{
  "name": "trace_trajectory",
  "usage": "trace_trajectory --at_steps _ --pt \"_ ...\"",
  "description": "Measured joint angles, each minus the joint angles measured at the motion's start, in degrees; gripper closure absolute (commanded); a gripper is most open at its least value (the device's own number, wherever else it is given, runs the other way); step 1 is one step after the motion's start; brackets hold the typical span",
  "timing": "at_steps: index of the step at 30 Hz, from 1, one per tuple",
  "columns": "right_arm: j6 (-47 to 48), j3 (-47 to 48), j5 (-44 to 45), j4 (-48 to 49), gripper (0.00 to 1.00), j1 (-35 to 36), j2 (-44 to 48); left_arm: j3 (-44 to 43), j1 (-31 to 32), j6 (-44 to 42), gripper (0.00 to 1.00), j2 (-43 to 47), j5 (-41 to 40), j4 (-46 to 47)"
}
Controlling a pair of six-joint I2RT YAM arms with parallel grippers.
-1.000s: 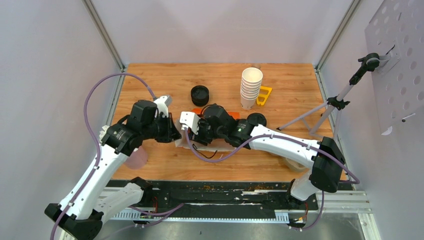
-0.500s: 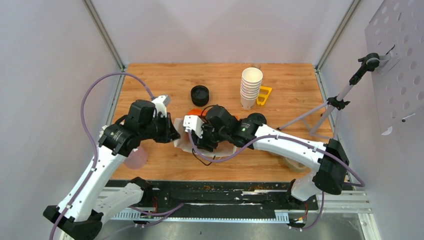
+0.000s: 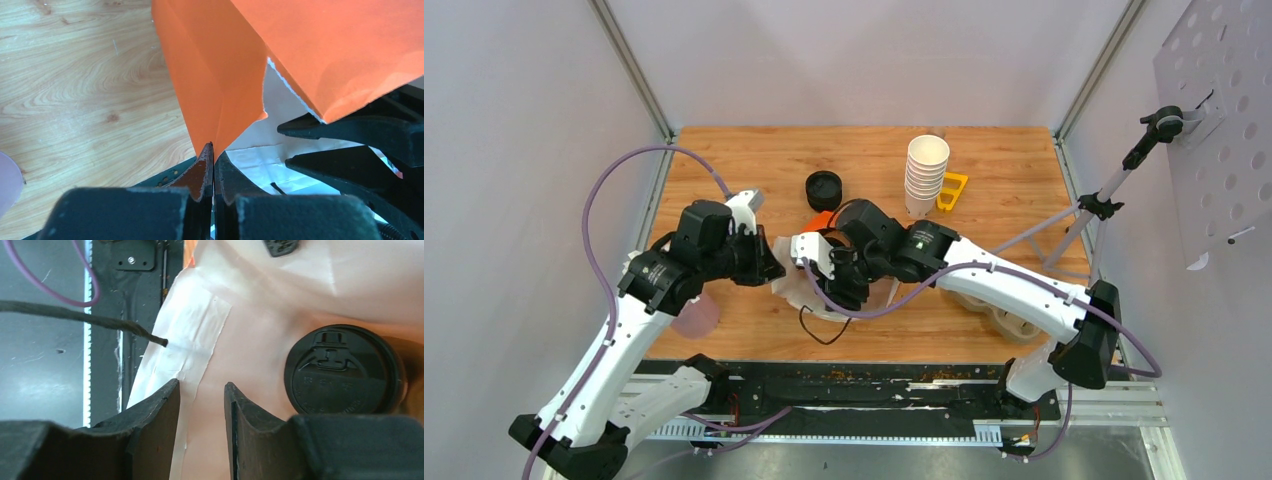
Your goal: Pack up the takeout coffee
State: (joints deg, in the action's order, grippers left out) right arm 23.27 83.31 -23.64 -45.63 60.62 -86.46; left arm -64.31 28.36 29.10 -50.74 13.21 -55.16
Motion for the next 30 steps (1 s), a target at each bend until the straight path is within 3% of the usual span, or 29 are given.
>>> trace_trajectory --at_steps 23,30 --pt "0.2 7.0 -9.5 -14.3 0.58 0.1 -6.9 0.0 0.0 1.6 1.0 0.4 -1.8 -1.4" --pt "0.2 8.1 -12.8 -19.2 0.51 0.1 -7.1 0.0 0.1 1.7 1.0 0.4 -2.1 -1.8"
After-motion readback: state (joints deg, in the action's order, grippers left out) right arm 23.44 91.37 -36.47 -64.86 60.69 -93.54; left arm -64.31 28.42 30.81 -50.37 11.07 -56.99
